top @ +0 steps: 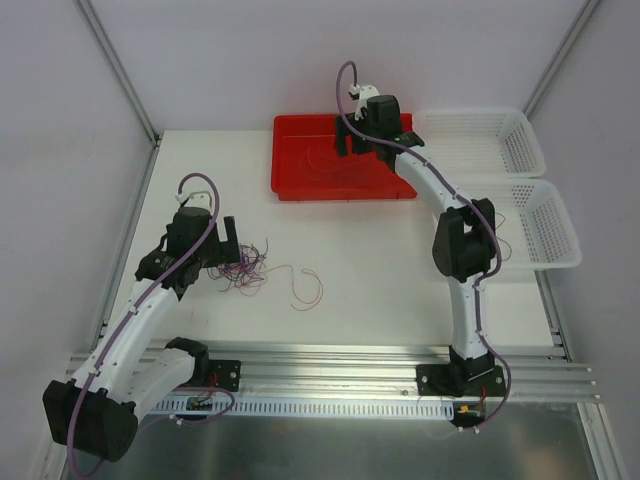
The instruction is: Untangle the cables
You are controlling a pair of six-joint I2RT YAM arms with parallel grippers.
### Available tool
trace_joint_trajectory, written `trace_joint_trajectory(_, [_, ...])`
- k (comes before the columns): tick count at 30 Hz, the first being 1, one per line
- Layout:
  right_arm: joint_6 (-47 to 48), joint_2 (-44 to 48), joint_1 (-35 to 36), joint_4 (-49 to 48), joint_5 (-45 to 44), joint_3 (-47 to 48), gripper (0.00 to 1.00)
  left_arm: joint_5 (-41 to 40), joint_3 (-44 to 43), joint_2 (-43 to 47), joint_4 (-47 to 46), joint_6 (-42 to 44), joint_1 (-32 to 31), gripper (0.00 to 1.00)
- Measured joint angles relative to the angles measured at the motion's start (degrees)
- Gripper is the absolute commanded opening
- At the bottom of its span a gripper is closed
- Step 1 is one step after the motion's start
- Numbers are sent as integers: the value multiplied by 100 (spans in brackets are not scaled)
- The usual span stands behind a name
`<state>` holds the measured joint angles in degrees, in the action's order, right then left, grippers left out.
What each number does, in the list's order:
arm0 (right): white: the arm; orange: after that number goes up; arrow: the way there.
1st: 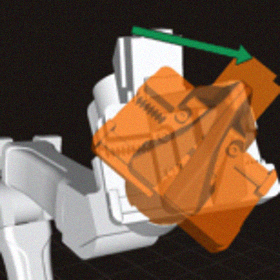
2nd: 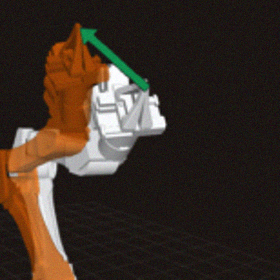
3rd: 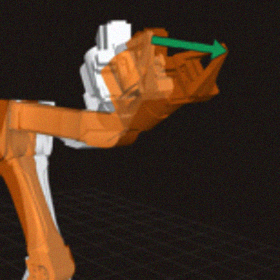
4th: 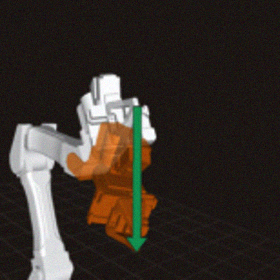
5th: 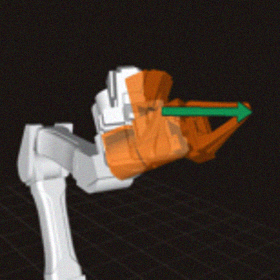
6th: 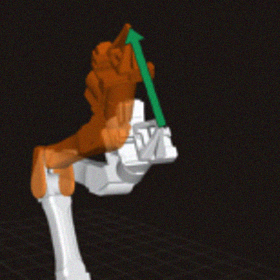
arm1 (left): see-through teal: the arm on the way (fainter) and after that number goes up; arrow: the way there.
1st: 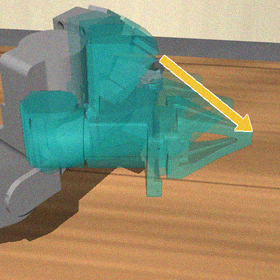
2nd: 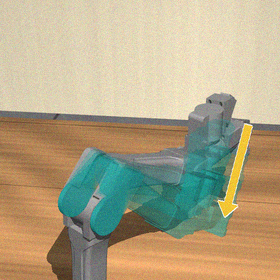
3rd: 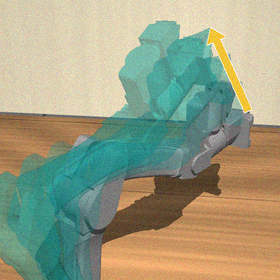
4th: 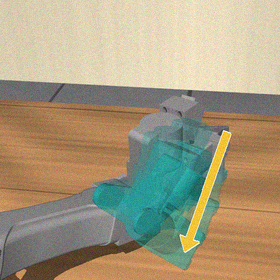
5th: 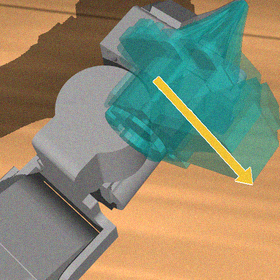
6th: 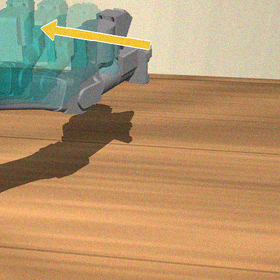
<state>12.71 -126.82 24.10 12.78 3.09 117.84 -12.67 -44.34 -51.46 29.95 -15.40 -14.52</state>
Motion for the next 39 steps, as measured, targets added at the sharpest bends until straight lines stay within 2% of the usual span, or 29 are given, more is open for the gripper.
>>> trace_joint_trajectory(4, [-50,588,26,271,299,-479,89,2,0,0,0,0,0,99])
trace_joint_trajectory(8, [-157,1600,160,461,494,-1464,89,9,0,-2,0,-2,0,99])
trace_joint_trajectory(16, [-509,2927,1093,772,638,-3239,87,87,0,-188,2,-4,0,99])
trace_joint_trajectory(23, [-1047,2933,2090,942,511,-4325,87,168,0,-374,2,-11,2,99])
trace_joint_trajectory(32, [-1670,2234,3158,673,11,-4367,81,164,-17,-1001,28,-42,2,99])
trace_joint_trajectory(39, [-1982,1786,3475,584,-577,-4367,76,153,-46,-1545,105,-109,2,92])
